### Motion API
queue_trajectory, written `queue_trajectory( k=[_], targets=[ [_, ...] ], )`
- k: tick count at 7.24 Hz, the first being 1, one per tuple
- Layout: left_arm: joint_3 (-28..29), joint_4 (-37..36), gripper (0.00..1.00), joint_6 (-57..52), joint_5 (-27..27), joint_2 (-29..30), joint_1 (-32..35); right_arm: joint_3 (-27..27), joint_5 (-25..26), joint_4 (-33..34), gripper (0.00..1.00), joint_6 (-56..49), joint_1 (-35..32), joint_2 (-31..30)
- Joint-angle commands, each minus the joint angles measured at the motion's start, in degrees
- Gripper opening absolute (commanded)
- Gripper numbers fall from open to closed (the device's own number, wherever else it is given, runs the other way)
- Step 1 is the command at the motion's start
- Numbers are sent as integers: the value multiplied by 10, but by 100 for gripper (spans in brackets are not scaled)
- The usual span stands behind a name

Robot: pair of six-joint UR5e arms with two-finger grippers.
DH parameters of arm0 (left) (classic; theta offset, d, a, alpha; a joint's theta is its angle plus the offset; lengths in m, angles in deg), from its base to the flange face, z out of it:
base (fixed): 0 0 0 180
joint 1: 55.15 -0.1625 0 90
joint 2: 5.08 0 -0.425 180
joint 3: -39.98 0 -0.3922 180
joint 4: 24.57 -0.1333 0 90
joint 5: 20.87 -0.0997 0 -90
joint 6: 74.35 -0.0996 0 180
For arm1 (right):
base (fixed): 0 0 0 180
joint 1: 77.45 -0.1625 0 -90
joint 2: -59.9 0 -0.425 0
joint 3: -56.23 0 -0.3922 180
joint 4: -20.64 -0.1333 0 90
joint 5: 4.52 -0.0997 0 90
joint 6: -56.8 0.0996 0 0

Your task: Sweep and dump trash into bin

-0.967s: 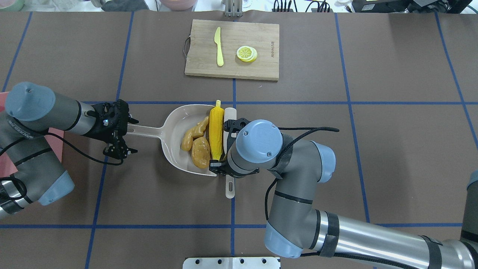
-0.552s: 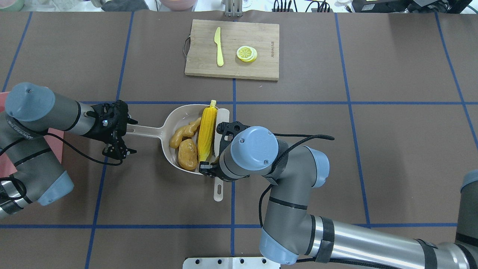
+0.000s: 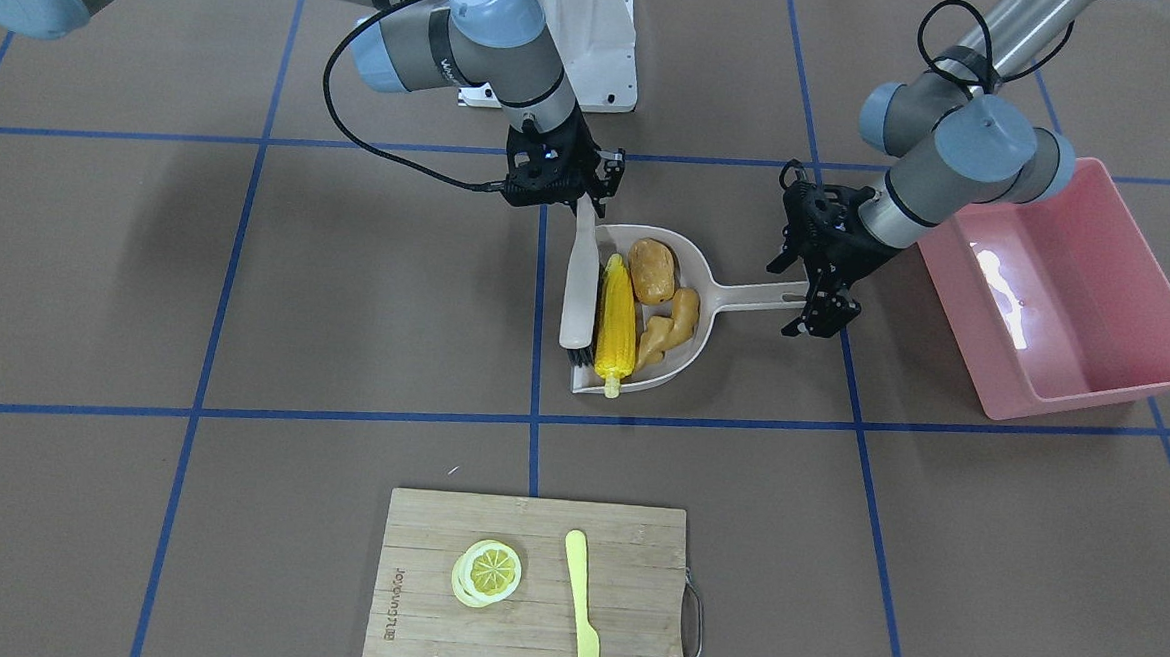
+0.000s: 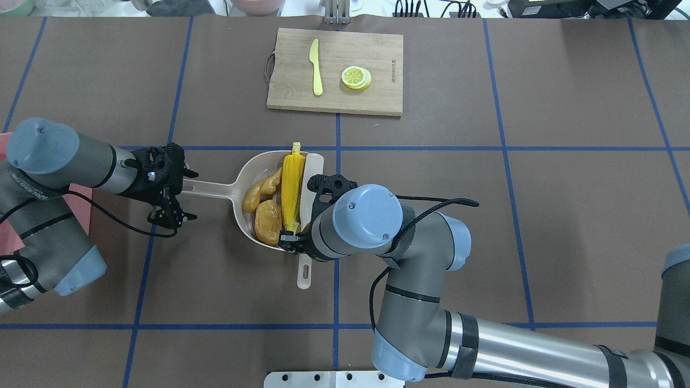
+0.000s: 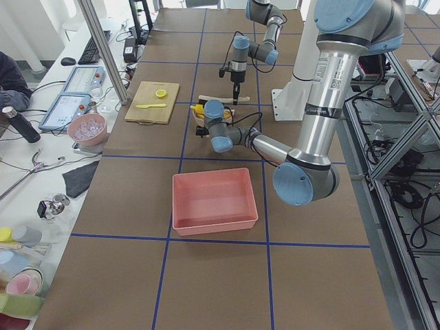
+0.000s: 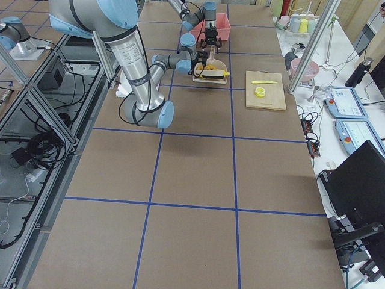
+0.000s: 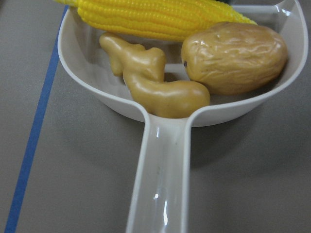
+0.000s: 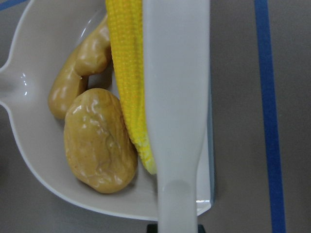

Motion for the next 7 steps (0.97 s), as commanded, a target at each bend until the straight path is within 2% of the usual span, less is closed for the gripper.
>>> queue_trajectory(
  k=[1, 4, 6, 7],
  targets=[
    [2, -2, 99, -1, -4, 1, -2, -11, 2, -24, 0, 1, 0, 6],
    [-4, -2, 99, -3, -17, 2, -2, -15, 2, -32, 0, 10, -1, 7],
    [-3, 0, 99, -1, -125, 2, -2, -22, 0, -28, 0, 4, -24, -8],
    [-8, 22, 99, -2, -124, 2, -2, -21, 0, -25, 0, 3, -27, -8]
  ],
)
